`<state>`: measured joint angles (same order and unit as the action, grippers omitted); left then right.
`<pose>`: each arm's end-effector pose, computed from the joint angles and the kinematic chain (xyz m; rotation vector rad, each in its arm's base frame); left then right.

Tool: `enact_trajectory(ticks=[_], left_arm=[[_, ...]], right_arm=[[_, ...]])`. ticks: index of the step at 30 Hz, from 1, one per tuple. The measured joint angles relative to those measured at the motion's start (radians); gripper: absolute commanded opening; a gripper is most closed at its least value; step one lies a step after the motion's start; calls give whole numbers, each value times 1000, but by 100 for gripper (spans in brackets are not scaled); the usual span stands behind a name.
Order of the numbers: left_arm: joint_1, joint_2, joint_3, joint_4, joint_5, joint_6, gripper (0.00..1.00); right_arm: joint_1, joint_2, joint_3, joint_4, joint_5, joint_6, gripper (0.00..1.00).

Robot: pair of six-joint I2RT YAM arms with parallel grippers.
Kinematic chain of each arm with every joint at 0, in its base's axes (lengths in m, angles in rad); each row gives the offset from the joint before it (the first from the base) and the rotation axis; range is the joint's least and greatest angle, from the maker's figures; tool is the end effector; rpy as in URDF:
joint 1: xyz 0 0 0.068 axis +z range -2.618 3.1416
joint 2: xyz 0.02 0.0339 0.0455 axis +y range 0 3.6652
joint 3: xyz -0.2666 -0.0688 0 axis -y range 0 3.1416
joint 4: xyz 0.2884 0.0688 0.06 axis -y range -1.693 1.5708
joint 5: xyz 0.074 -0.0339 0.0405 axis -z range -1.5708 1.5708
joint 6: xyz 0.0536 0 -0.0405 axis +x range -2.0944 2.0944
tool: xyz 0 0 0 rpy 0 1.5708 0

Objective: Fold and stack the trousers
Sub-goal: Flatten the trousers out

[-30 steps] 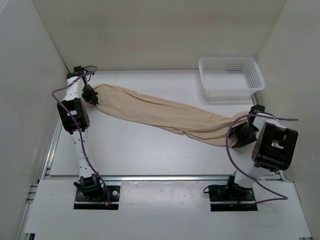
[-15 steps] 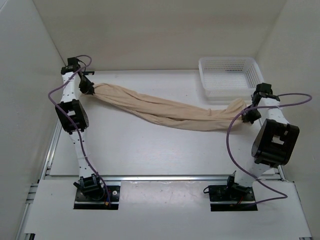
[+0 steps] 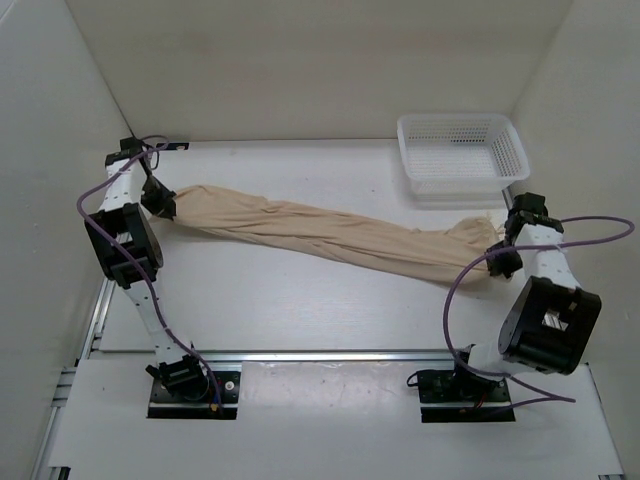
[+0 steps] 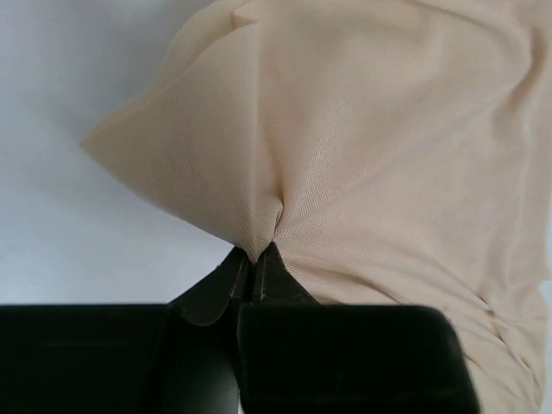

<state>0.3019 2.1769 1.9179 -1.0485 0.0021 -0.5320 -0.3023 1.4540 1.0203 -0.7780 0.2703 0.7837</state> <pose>0.4767 0.1483 0.1935 -1.1659 2.6333 -0.0468 0.3012 -0.1089 0.1939 1.4631 2.2943 -0.2415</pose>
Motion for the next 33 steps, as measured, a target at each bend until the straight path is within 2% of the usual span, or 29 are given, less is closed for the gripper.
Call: enact_trajectory(ticks=[1,2,3,4,5,6,9,15,26,32,33], left_arm=[[0,-30,-57,0,-12,0,13],[0,-65,-117,4,-22,0,20],[1,-93,-165,-2,-28,0,27],[2,-119,-204,-11,-37,0,44],[5,-142,-233,-19,-48,1,84],[8,-161,-258,-23,-58,-2,97],[24,-215,-305,-28,-84,-15,99],[92,-260,-347,-21,-80,-20,96],[105,-119,-356,16,-3,-35,94],[94,-56,-340,13,2,-61,80],[93,-51,-331,16,2,-66,73]], right_arm=[[-6,-27,-19,-13,9,1,6],[-9,-57,-37,-21,18,3,29],[-12,-80,-51,-26,24,11,42],[-13,-101,-60,-37,32,13,53],[-14,-116,-63,-42,41,13,65],[-16,-122,-63,-43,46,12,68],[-16,-124,-60,-43,53,-2,71],[-15,-153,27,-67,47,-30,72],[-11,-286,115,-112,4,-88,72],[-11,-302,117,-140,-12,-93,72],[-11,-302,117,-142,-15,-93,72]])
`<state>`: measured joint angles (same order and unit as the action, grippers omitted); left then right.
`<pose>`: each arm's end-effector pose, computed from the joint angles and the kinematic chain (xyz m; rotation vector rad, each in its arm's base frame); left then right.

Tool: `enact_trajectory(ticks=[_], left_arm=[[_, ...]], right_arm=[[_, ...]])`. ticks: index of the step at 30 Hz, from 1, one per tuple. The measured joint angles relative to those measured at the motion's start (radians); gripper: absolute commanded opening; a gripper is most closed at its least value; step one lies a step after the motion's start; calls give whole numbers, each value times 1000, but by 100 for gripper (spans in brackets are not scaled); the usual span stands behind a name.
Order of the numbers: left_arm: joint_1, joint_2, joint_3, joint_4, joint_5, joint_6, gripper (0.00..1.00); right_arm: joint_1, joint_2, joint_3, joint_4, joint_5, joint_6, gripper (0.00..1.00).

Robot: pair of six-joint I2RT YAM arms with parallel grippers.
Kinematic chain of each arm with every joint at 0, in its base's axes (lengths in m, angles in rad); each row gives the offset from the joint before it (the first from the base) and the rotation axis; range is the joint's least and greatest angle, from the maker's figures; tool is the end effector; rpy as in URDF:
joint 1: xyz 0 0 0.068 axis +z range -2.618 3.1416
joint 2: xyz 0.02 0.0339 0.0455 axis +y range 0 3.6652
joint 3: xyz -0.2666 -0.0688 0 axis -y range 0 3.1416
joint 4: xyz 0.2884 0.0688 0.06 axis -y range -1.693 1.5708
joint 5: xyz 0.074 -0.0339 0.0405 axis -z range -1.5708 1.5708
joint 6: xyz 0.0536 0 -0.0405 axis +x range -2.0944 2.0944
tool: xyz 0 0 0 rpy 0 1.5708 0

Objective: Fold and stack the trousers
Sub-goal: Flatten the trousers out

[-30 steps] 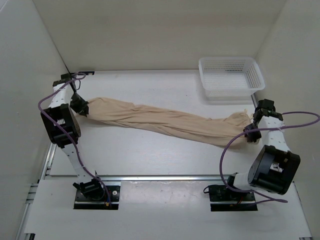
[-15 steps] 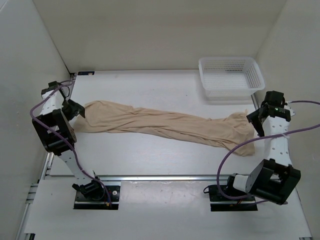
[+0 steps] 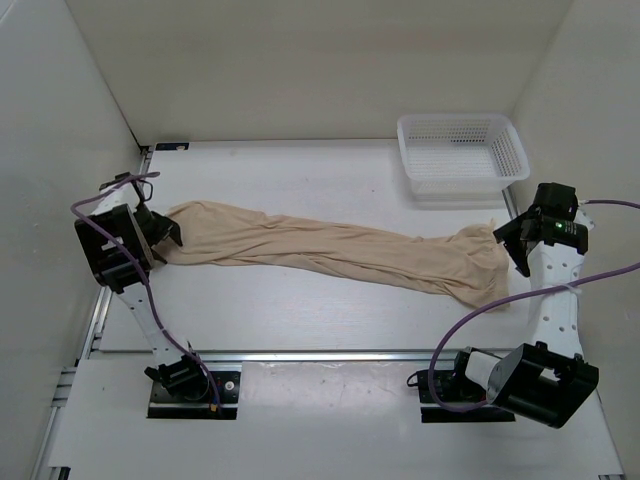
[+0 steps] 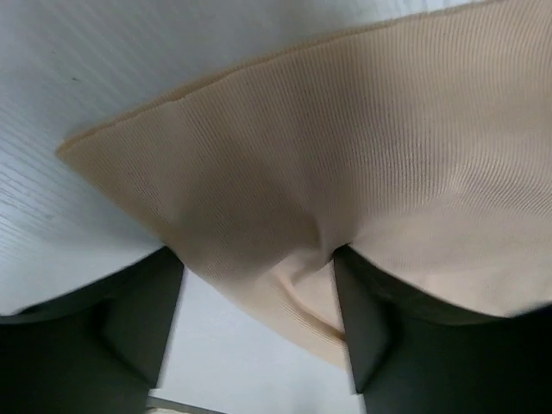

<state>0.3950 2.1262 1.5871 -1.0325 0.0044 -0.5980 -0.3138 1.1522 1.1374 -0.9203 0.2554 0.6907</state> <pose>0.4051 0.1686 0.1159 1.4959 -2.7612 0.0067 0.2580 -0.0980 0.3115 1.2793 2.1128 -0.1591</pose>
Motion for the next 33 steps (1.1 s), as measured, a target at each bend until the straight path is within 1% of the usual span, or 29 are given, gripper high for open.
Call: enact_trajectory(ticks=[1,2,3,4,5,10,14,17,21,23,25,28,31,32,33], left_arm=[[0,9,12,0,0,-4,64],[0,18,24,-5,0,-12,54],[0,27,40,-11,0,-17,31],[0,38,58,-14,0,-25,17],[0,46,74,-14,-2,-29,10],[-6,69,164,-29,-43,-29,10],[-36,52,256,-63,-118,-22,10],[-96,6,334,-88,-165,6,10],[-211,-82,441,-119,-207,54,10],[-290,-139,476,-125,-234,76,10],[-394,-195,496,-129,-262,92,10],[-613,-260,501,-135,-295,93,10],[-848,-275,461,-137,-310,59,10],[-922,-274,431,-138,-310,41,14],[-994,-268,396,-141,-309,19,25]], right_arm=[[0,0,0,0,-1,0,72],[0,0,0,-1,-3,-2,72],[0,0,2,-3,-5,-2,72],[0,0,4,-3,-8,-3,72],[0,0,7,-6,-10,-3,72],[0,0,17,-10,-24,-4,72],[0,-12,17,-21,-32,-9,72],[0,-31,18,-24,-36,-13,72],[0,-49,19,-24,-47,-14,72],[1,-53,19,-25,-50,-14,72],[4,-55,20,-25,-53,-14,72],[6,-62,20,-29,-57,-15,72],[6,-76,21,-32,-60,-15,72],[6,-81,21,-32,-61,-15,72],[6,-87,21,-33,-60,-15,72]])
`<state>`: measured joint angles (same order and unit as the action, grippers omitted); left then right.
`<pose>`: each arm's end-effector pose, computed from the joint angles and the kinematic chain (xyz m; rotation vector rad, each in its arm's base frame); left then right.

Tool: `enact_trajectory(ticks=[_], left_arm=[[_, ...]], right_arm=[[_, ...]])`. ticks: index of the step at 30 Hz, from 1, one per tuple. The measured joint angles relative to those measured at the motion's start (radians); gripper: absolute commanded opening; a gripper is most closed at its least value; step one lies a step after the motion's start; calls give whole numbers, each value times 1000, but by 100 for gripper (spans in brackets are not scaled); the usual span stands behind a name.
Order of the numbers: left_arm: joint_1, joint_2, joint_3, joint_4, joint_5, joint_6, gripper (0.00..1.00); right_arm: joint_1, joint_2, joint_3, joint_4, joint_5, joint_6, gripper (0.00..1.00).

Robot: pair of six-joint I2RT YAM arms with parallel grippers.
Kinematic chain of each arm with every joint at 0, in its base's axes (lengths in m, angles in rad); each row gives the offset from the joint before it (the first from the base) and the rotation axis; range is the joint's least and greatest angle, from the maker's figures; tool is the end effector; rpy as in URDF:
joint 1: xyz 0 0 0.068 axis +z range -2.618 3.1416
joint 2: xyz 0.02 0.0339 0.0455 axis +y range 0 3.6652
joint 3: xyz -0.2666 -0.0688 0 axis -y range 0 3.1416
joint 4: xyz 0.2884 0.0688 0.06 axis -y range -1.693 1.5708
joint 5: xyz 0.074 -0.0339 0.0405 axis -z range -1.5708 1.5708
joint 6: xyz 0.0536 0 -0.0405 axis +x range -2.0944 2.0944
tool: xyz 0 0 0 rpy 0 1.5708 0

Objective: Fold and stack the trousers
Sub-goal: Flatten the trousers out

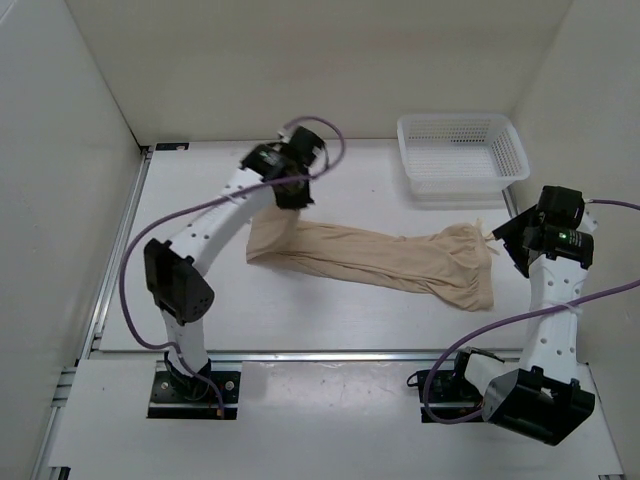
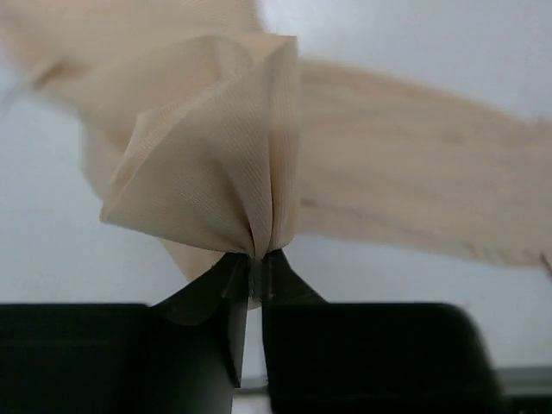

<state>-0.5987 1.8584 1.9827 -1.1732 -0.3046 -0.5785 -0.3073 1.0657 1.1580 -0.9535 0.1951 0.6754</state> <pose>0.3698 -0.2329 0.3560 -0.0785 2.5441 -0.0524 0.2400 -0.0871 0.3371 1.2140 2.0834 -0.0684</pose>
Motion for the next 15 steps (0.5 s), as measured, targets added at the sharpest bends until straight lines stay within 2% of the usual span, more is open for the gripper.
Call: enact_trajectory(ticks=[1,2,3,7,9,11,13,14,15], left_arm=[[-67,11,-35,-9,4,-24,73],[-123,29,-68,-22,8,-46,90],[-169,47,-93,-35,14,-73,100],[-326,148,-158,-97,30,-165,100],[-356,171,-164,-126,32,-187,100],[-354,173,-154,-145,27,-196,96],[-330,172,-118,-160,17,-196,84],[-314,172,-100,-162,12,-198,65],[-295,172,-82,-161,8,-200,54]], right_arm=[[0,-6,0,-1,0,0,72],[1,-12,0,-4,0,0,72],[4,-17,0,-8,0,0,72],[10,-29,0,-18,0,-1,72],[15,-31,0,-18,0,-1,72],[18,-31,0,-18,0,-2,72],[23,-33,0,-18,-1,-3,72],[27,-35,0,-18,-4,-3,72],[31,-37,0,-18,-7,-3,72]])
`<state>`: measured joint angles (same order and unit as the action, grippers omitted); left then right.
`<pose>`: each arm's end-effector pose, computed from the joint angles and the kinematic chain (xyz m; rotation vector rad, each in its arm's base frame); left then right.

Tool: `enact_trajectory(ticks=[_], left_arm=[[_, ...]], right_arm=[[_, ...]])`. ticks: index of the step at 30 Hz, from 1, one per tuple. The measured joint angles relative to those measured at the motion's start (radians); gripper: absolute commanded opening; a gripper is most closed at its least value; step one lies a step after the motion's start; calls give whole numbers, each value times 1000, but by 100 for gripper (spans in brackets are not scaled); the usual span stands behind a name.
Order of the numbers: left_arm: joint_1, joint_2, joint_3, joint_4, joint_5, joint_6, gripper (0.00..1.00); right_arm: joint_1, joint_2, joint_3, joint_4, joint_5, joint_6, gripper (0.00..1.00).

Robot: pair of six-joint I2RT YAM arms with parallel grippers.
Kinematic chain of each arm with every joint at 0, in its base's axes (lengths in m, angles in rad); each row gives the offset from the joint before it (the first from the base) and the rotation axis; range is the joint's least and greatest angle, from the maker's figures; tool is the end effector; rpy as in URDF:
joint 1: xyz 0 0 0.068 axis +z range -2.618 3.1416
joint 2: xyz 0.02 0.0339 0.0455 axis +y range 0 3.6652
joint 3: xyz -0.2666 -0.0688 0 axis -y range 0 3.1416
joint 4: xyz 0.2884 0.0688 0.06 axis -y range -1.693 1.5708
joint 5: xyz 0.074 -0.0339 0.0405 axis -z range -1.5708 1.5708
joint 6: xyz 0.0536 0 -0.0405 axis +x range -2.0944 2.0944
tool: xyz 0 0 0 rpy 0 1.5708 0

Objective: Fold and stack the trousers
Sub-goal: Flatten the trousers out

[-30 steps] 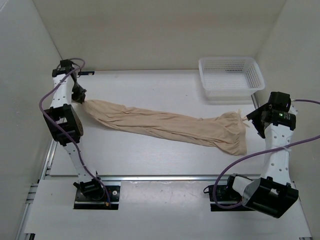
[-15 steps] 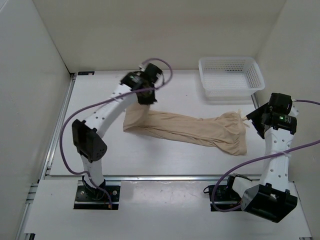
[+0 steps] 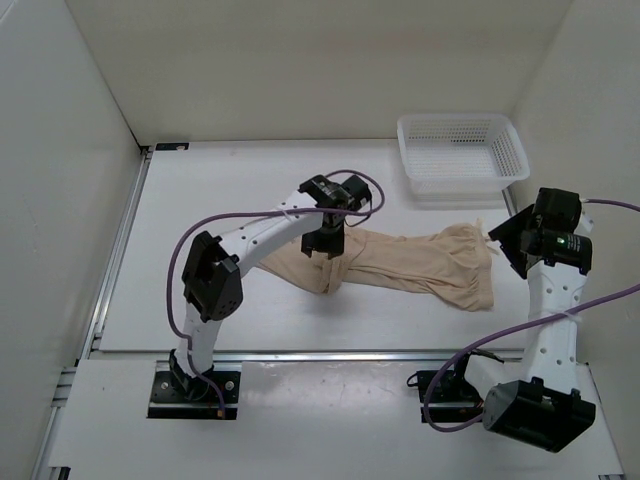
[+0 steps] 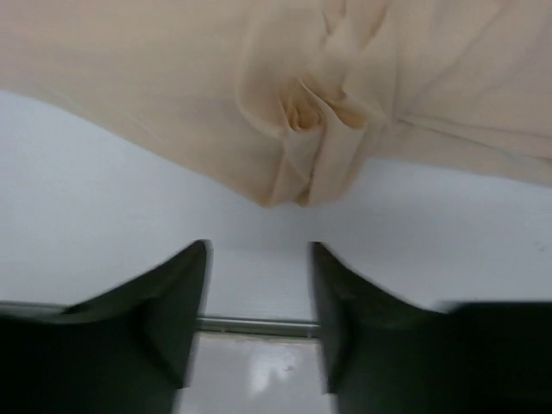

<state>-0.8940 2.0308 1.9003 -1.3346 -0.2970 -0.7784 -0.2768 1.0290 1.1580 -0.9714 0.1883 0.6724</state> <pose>0.2911 -0.3373 0.2498 0.1419 2.8424 0.1737 0.2330 -0.0766 0.3440 1.1699 2.0887 -0.0423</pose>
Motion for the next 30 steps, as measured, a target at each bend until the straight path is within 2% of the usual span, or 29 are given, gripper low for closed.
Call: enact_trajectory(ticks=[2,3,4,5,6,7,11,16,17,19,20,21,22,23,24,30], left_arm=[[45,-2,24,4,-6,15,32],[62,-3,28,11,-5,19,32],[79,-3,32,15,-3,37,37],[97,2,41,16,-2,54,53],[111,15,66,9,1,76,92],[121,41,107,2,9,98,100],[126,163,231,27,72,140,100],[127,247,151,71,183,151,100],[126,253,127,76,203,151,98],[127,257,97,88,236,151,83],[127,257,89,93,248,150,72],[127,257,88,98,258,148,45],[127,257,88,110,262,148,29],[127,255,89,118,265,153,17],[129,253,89,124,265,153,10],[158,210,114,124,256,159,10]], right_arm=[[5,-6,0,0,-9,-1,72],[6,-10,0,0,-11,-1,72],[8,-14,0,0,-13,-1,72],[9,-18,0,0,-15,-1,72],[9,-22,0,0,-16,-1,72],[9,-25,0,0,-17,-2,72],[9,-28,0,0,-27,-4,72],[9,-28,0,0,-32,-7,72],[9,-28,0,0,-34,-8,72],[9,-28,0,0,-34,-8,72],[9,-28,0,0,-34,-8,73],[9,-28,0,0,-34,-8,73],[9,-28,0,0,-34,-10,73],[9,-28,0,0,-34,-10,73],[9,-28,0,0,-34,-11,73],[12,-28,0,0,-36,-11,73]])
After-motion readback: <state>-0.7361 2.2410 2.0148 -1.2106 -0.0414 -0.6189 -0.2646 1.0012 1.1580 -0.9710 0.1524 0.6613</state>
